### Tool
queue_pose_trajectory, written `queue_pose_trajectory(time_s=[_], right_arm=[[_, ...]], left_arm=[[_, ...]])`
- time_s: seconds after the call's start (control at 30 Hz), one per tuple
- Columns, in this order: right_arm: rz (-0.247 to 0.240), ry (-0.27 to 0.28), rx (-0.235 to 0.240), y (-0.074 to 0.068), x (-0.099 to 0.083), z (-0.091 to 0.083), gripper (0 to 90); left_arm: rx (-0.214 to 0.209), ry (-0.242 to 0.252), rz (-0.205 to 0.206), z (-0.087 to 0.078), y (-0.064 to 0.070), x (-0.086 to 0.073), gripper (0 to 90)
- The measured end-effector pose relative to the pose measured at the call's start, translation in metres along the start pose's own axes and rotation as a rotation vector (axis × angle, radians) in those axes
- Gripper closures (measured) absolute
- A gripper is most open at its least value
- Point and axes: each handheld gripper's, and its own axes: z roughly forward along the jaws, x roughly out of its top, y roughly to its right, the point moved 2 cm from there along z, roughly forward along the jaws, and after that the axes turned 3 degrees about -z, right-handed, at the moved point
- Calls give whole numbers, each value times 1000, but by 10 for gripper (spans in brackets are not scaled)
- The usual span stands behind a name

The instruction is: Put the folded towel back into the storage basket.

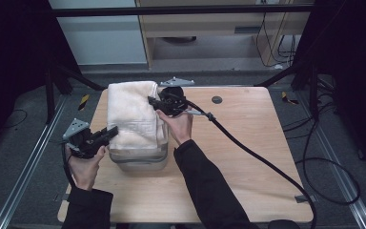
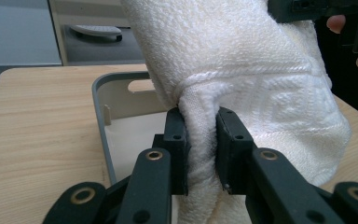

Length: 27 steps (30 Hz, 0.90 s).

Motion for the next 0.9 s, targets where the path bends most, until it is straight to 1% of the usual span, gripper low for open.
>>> queue_pose_trajectory(time_s=[0.17, 0.2, 0.47, 0.57, 0.9], right_arm=[[0, -18, -7, 0, -7, 8, 670], [-2, -32, -16, 0, -10, 11, 669], [11, -52, -20, 2, -21, 20, 668], [8, -67, -28, 2, -25, 25, 668], [22, -103, -38, 9, -40, 33, 665]], left_arm=[[11, -21, -8, 4, -5, -4, 753], [13, -29, -8, 6, -6, -6, 753], [34, -63, -5, 12, -11, -13, 753], [41, -78, -6, 15, -13, -16, 753], [53, -122, 5, 26, -14, -24, 753]])
